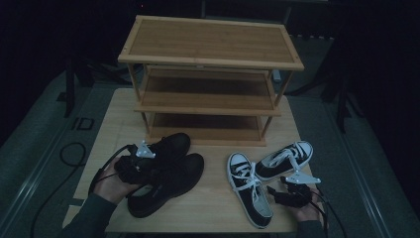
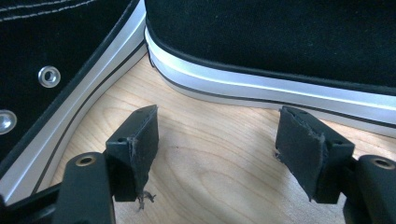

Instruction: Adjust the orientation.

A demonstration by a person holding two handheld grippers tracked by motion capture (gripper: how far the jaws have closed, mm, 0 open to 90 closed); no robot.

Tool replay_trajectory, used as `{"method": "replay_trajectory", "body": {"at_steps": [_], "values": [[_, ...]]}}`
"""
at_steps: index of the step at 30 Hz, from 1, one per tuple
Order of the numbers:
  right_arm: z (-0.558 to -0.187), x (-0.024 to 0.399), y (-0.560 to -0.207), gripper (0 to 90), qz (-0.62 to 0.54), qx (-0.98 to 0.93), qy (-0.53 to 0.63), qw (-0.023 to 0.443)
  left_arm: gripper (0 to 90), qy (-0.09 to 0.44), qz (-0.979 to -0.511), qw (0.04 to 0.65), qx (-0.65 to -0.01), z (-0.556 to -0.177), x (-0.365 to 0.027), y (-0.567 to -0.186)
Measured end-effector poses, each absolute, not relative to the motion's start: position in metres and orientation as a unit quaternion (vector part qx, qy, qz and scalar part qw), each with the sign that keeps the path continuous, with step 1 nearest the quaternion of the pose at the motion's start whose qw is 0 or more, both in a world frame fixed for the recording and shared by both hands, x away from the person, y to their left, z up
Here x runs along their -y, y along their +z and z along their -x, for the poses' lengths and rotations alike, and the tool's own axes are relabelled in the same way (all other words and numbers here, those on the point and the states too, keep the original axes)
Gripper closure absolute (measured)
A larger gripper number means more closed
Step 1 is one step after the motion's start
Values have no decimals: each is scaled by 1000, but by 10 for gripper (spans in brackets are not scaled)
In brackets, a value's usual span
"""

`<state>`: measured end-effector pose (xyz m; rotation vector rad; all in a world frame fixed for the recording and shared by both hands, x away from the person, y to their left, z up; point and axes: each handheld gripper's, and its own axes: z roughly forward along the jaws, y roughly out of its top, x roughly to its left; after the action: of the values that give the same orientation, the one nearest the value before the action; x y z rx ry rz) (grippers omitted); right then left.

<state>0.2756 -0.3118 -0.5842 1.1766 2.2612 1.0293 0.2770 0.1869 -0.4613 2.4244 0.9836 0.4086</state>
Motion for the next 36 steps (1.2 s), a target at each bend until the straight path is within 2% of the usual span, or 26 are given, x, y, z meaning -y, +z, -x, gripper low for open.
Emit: {"method": "replay_trajectory", "body": {"at_steps": [15,21,27,36], "values": [[-276,312,-584,298,-420,-807,367,195,375,180,-879,246,-366,-274,-192,-457],[-276,312,-584,298,-420,-807,367,195,287,177,-877,245,-374,-278,-197,-459],[-276,312,-584,298,-420,-807,367,195,309,178,-886,219,-368,-285,-195,-468],[-276,312,-584,297,-420,-807,367,195,422,141,-892,230,-364,-296,-199,-474]]}}
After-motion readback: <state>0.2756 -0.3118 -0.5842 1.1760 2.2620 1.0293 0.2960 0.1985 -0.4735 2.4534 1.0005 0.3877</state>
